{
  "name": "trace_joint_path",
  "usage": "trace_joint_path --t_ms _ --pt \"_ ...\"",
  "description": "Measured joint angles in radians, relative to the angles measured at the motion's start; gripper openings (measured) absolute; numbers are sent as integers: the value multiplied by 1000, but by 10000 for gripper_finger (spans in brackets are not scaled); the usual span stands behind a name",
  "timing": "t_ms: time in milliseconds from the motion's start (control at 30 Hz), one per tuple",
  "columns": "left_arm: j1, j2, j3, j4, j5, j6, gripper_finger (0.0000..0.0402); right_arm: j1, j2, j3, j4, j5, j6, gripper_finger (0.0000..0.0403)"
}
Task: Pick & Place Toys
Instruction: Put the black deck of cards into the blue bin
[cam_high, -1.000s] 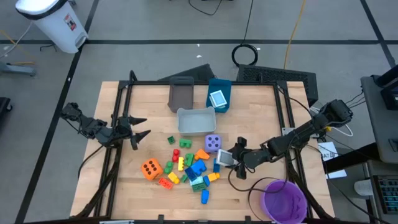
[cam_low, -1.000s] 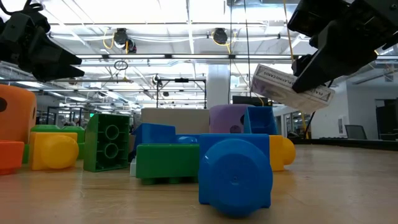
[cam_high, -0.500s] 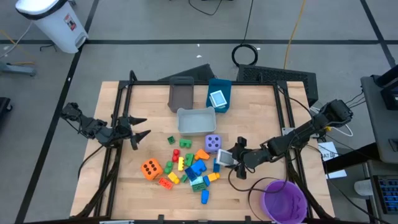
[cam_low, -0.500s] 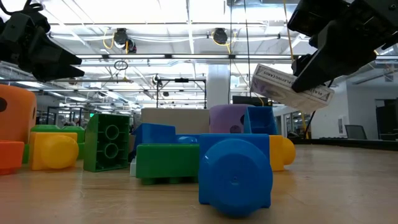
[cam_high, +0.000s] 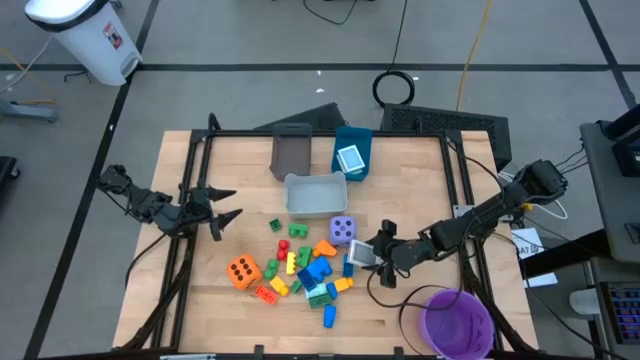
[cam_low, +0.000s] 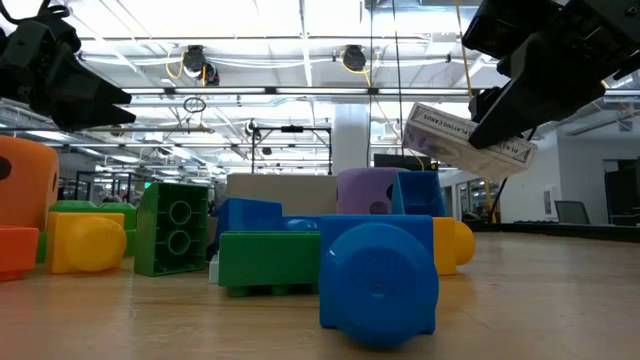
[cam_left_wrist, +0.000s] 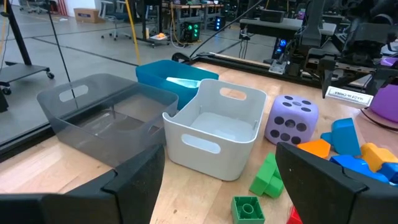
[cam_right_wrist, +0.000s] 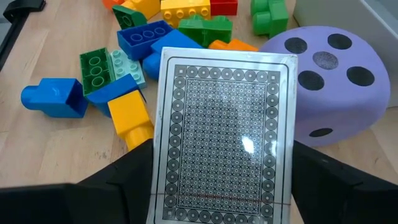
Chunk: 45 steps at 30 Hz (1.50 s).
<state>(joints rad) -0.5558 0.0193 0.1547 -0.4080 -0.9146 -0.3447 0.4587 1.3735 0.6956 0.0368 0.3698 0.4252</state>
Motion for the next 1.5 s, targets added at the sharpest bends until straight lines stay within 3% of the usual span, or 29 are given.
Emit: trace_joint_path --t_ms 600,1000,1267,1500 --pt "0 0 0 0 0 0 310 -15 0 0 21 0 -9 270" --pt "0 0 0 -2 -1 0 310 -84 133 1 282 -8 -156 274" --pt "0 0 0 -2 0 0 310 -295 152 4 496 -172 -182 271" --pt "0 0 0 -1 0 0 310 -530 153 45 484 -219 -224 273"
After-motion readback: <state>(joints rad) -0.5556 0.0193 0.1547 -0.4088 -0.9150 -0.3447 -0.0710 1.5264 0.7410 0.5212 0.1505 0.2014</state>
